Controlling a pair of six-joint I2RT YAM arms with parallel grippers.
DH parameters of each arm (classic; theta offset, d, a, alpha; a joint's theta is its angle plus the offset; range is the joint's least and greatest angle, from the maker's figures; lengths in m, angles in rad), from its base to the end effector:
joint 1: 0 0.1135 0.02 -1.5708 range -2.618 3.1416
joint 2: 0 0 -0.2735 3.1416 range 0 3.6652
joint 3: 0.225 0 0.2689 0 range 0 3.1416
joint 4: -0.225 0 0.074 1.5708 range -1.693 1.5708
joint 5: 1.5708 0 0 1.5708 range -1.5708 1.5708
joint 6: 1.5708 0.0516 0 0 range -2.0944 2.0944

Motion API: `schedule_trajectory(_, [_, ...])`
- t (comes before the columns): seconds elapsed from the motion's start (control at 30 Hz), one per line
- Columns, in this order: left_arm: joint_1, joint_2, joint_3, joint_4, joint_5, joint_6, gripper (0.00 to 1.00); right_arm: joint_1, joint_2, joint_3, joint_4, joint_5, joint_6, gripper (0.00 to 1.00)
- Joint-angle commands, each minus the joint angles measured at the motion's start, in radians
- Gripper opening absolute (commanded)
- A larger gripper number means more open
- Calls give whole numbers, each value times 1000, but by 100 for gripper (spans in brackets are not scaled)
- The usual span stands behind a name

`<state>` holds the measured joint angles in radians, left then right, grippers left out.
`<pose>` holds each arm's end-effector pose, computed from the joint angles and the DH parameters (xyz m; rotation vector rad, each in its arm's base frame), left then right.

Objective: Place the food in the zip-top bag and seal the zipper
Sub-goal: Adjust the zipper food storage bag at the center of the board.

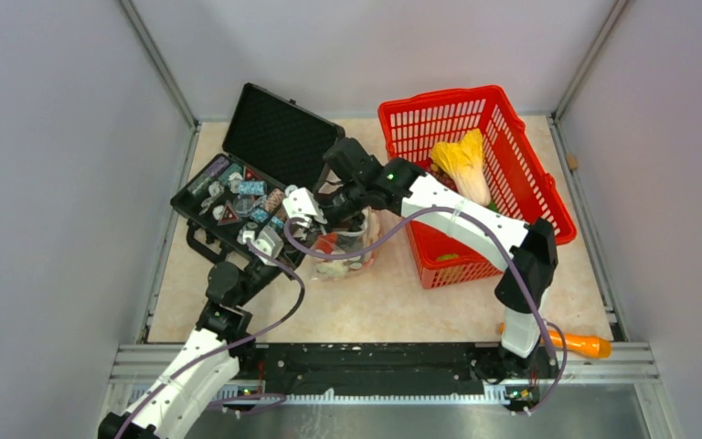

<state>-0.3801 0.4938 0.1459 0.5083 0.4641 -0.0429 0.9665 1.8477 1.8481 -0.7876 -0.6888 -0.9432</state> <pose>0.1443 -0.0825 0.2294 0.6220 1.3232 -0.6730 0.2214 0.3784 0.3560 -2.0266 1.0265 0.8168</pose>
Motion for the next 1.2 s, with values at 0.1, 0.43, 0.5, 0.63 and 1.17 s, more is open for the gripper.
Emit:
schedule_trajectory(0.1, [6,-7,43,36,-7,-11,0,11,23,67,-38,81,-12,0])
schedule_trajectory(0.43, [6,-7,42,32,-6,-10,0,-6,11,71,-73,136,-11,0])
schedule_trajectory(0.5, [5,20,54,36,44,-18,9,-6,1,60,-54,122,-7,0])
schedule_trajectory(0.63, [5,109,79,77,169,-30,55,-6,-10,56,-10,88,18,0])
schedule_trajectory(1.17, [4,265,5,408,20,-64,40,-6,-58,39,43,38,81,0])
